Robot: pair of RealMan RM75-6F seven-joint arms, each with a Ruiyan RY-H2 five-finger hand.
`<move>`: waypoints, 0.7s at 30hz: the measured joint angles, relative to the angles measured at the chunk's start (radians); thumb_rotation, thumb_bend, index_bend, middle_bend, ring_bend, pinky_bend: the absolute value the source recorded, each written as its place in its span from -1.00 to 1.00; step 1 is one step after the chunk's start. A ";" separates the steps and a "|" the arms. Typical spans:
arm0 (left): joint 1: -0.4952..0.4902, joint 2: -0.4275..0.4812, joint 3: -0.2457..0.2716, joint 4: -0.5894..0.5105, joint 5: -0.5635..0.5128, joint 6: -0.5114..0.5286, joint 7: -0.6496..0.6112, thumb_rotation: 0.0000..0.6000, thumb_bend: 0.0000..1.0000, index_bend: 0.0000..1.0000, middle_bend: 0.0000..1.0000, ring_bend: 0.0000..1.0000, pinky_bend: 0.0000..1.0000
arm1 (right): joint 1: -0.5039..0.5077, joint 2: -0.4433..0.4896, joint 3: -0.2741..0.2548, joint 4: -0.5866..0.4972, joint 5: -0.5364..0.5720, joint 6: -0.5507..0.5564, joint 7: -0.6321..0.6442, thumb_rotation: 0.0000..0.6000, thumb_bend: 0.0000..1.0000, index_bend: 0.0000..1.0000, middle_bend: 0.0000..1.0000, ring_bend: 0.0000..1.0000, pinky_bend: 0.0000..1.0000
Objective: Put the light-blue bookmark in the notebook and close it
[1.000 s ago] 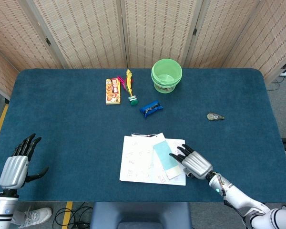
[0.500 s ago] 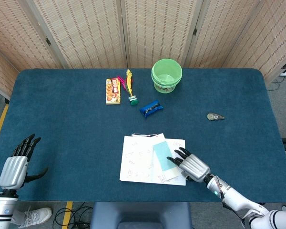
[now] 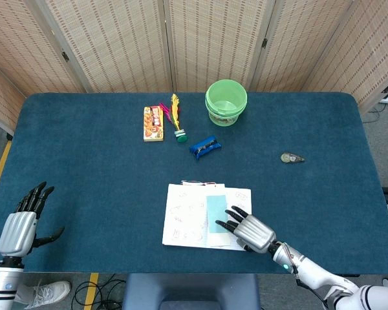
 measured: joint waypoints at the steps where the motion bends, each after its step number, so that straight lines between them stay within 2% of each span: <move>1: 0.001 0.000 0.000 0.001 0.000 0.000 -0.001 1.00 -0.49 -0.79 -0.94 -0.92 -0.68 | 0.002 -0.003 0.001 -0.002 -0.003 -0.002 -0.002 1.00 -0.07 -1.00 -0.39 -1.00 -1.00; 11: 0.005 0.002 0.001 0.011 0.000 0.002 -0.015 1.00 -0.49 -0.79 -0.94 -0.92 -0.68 | -0.001 0.012 0.012 -0.023 -0.021 0.029 -0.001 1.00 -0.02 -1.00 -0.39 -1.00 -1.00; 15: 0.004 0.002 0.000 0.008 0.003 0.004 -0.015 1.00 -0.49 -0.79 -0.94 -0.92 -0.68 | 0.013 0.023 0.062 -0.027 0.012 0.024 -0.015 1.00 -0.01 -1.00 -0.40 -1.00 -1.00; 21: 0.007 0.006 0.000 0.004 0.001 0.006 -0.012 1.00 -0.49 -0.79 -0.94 -0.92 -0.68 | 0.083 0.015 0.169 -0.021 0.114 -0.067 -0.070 1.00 -0.01 -1.00 -0.45 -1.00 -1.00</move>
